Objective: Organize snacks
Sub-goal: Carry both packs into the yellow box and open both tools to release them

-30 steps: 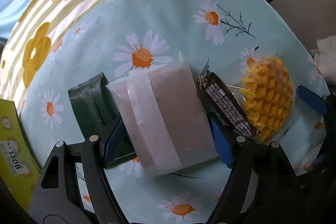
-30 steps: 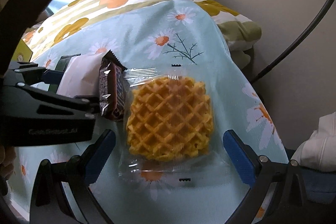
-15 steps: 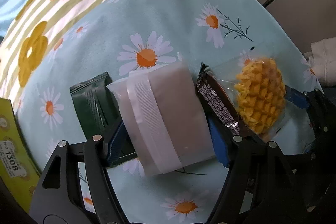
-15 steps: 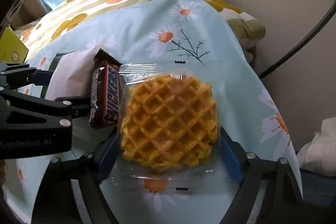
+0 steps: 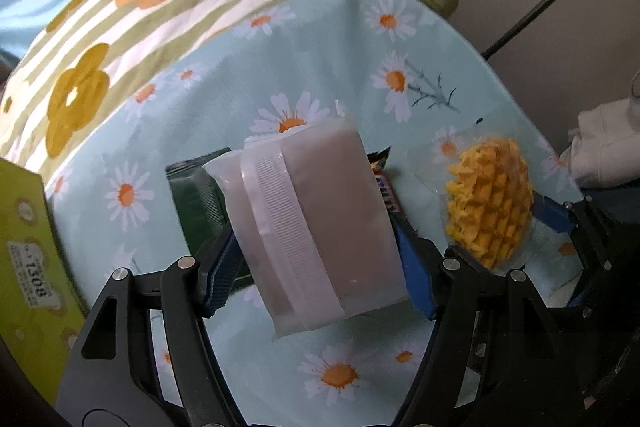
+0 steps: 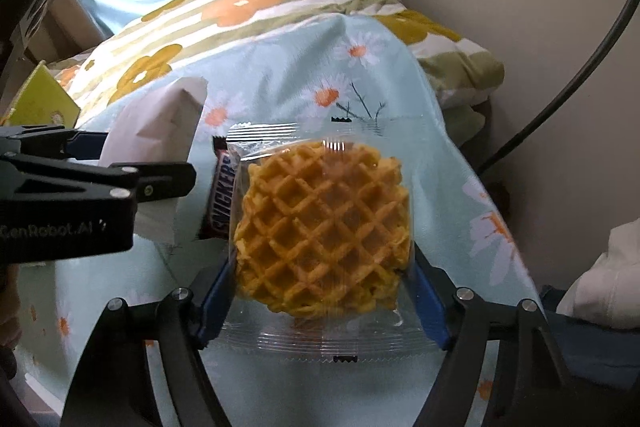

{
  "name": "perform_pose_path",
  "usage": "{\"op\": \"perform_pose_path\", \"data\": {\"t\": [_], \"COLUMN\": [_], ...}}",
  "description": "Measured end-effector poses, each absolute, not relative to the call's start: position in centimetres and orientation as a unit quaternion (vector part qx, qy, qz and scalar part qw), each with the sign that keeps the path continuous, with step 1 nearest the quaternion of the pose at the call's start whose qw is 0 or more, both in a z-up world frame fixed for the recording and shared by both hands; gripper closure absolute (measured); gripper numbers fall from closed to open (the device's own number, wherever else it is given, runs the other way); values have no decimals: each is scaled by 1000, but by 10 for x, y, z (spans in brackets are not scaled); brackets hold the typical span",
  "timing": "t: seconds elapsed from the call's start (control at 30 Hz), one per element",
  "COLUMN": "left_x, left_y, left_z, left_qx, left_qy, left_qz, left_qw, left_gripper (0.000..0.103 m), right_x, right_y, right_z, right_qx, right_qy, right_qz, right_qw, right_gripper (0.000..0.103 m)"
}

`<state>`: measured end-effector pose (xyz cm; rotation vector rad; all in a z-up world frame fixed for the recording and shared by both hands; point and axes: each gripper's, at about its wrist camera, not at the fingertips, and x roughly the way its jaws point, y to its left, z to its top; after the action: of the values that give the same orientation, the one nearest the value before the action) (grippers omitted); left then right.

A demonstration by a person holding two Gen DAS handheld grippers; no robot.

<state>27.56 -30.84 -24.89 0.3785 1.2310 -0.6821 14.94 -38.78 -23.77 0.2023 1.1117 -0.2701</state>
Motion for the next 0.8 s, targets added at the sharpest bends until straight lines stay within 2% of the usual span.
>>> {"op": "perform_pose_path", "data": {"t": [0.43,0.8], "left_x": [263,258], "left_y": [-242,-97], "left_z": [-146,-79], "left_qx": [73,-7], "left_qy": [499,459], "left_qz": [-252,-131], "left_qw": [826,879], "left_gripper": [36,36], "right_x": [158,200], "right_y": [-365,-272], "right_z": [-143,-80], "right_qx": [36,-15], "right_qy": [460,403], "right_qz": [-41,100], "right_qw": [886,910], "right_gripper": [30,30]}}
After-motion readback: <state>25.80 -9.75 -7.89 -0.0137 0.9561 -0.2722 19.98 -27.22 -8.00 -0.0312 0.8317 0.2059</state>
